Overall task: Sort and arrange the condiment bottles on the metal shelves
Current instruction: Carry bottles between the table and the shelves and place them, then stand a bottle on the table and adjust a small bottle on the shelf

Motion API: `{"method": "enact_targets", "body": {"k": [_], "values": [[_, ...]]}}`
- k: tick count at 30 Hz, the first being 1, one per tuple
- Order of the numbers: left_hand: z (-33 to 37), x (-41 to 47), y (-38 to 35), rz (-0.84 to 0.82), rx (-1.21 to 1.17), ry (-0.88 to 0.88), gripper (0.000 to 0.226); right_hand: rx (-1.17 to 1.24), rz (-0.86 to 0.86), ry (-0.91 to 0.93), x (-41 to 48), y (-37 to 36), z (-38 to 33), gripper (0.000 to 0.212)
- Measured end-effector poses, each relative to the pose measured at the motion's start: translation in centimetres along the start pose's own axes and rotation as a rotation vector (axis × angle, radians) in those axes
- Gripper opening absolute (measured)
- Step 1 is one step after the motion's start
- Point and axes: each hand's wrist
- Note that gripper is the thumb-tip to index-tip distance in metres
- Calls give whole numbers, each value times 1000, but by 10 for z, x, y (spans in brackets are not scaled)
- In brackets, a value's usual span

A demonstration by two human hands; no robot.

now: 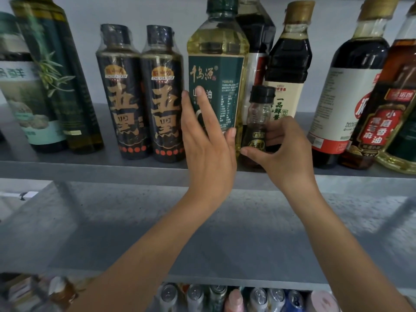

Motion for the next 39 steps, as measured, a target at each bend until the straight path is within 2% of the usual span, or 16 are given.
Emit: {"method": "enact_targets", "body": {"k": [6, 12, 18, 22, 31, 35, 39], "values": [[2, 0, -11, -21, 29, -1, 67, -4, 31, -11, 1, -4, 1, 52], [5, 0, -8, -45, 30, 35, 70, 32, -19, -84, -13, -1, 6, 52], [0, -20, 9, -182, 51, 74, 82, 78, -31, -139, -14, 2, 3, 47], [4, -15, 13, -173, 0, 142, 88, 71, 4, -145, -16, -2, 2, 47], [0, -15, 13, -188, 39, 116, 86, 36, 72, -135, -22, -9, 3, 50], [-7, -25, 21, -233, 78, 52, 80, -79, 125, -78, -31, -9, 9, 47], [-20, -50, 43, -259, 58, -54, 60, -355, 254, 62, -65, 4, 21, 47]]}}
Point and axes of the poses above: each hand's wrist, its own x-axis towards the middle knuckle, its own y-axis out of the back of the hand, z = x × y, and after that the axes turned 9 degrees about z, right-handed
